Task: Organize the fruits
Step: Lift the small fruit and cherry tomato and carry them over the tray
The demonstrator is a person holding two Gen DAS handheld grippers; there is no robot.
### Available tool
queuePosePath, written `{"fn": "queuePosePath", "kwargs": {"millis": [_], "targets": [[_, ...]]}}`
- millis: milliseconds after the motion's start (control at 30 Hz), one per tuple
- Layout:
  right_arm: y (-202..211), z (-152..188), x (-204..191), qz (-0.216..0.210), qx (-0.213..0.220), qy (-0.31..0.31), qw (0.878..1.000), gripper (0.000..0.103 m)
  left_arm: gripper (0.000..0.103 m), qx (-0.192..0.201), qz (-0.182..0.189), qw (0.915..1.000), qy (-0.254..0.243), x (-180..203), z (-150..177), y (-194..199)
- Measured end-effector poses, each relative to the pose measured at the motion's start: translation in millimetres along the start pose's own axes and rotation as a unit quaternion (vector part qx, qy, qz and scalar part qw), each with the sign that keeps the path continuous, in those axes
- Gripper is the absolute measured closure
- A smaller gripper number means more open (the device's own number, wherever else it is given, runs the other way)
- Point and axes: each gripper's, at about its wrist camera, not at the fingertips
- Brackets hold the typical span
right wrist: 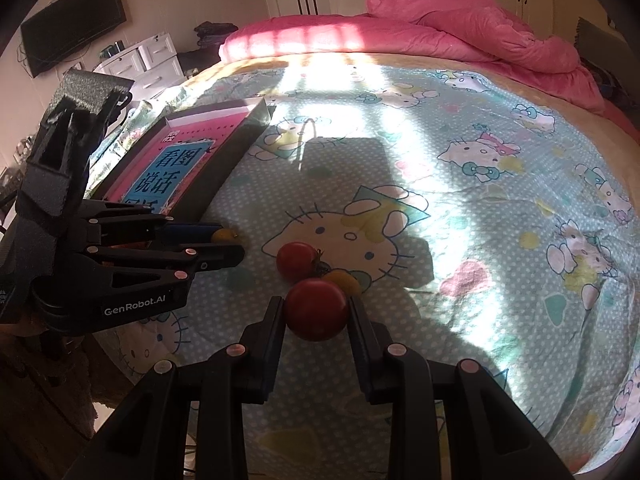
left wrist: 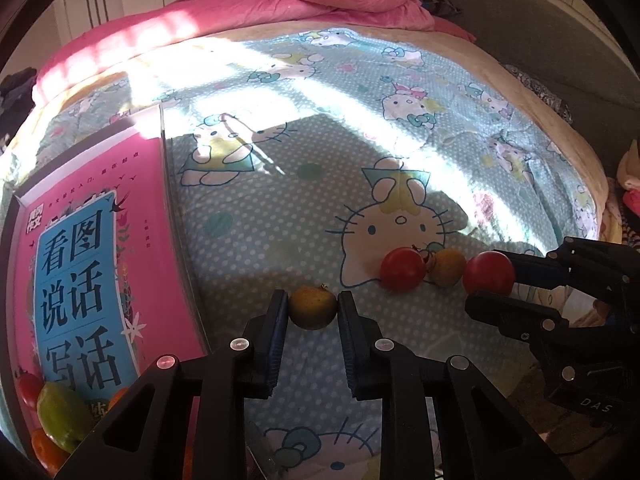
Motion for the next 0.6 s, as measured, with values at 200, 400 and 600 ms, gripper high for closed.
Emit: {"fn": "queuePosePath", "kwargs": {"millis": [200, 400, 600], "targets": [[7, -4, -2, -0.006, 0.016, -0.002, 1.0, 0.071, 0.077, 0.024, 0.007, 0.9995, 0.018, -10, -4, 20], [13, -12, -8, -0.015, 0.032, -0.003, 0.999, 0.071, 0.077, 0.044, 0.002, 0.9983, 0.039, -26, -3, 40], [13, -24, -22, -0.03, 0.043, 0.007, 0.999, 0.071, 0.077, 0.058, -0.013, 0.9955, 0.073, -55, 2, 57]]}}
Point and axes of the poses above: each gripper's, at about its wrist camera, not at the fingertips, and y roughly against the way its jaws point, x to its right, z to its underside, and after that the axes turned 1 degree about -x, right-handed
